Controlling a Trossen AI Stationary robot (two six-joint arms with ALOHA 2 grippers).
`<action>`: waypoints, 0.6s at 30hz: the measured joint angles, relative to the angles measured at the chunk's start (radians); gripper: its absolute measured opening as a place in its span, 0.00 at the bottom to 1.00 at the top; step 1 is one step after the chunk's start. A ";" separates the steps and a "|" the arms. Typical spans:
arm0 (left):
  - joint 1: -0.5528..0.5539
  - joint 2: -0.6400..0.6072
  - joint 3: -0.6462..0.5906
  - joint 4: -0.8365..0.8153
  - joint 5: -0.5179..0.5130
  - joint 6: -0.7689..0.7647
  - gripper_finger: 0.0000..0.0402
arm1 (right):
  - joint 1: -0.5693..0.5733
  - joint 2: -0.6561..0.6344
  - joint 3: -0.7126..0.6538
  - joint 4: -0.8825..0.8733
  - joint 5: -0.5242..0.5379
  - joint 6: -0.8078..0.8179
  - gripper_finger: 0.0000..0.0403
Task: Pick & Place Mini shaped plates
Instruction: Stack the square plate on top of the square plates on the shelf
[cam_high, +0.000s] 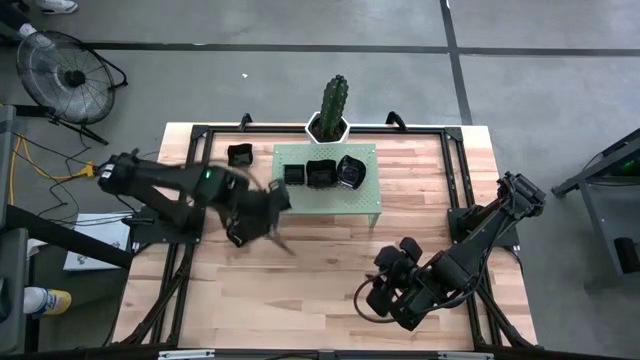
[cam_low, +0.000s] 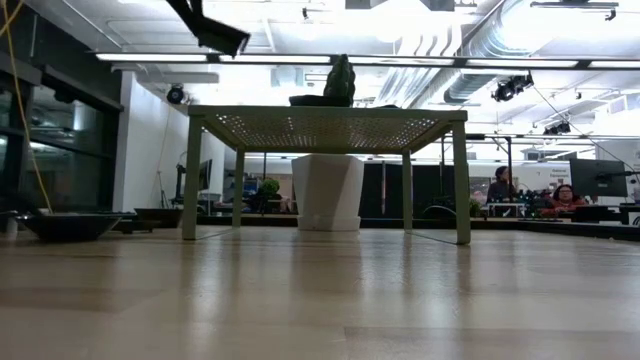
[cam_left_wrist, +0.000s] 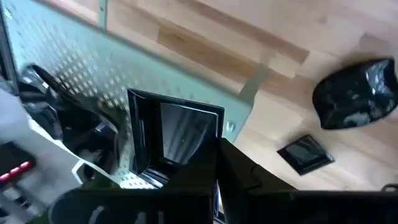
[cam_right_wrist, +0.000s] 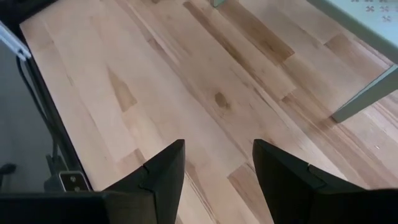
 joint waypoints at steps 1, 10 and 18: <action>0.035 -0.004 0.000 0.002 0.021 0.036 0.00 | 0.000 0.000 0.000 0.000 0.007 0.009 0.46; 0.332 -0.015 0.000 0.090 0.232 0.323 0.00 | 0.000 0.000 0.000 0.000 0.022 0.109 0.46; 0.514 -0.015 0.000 0.167 0.378 0.566 0.00 | 0.000 0.000 0.000 0.001 0.022 0.171 0.46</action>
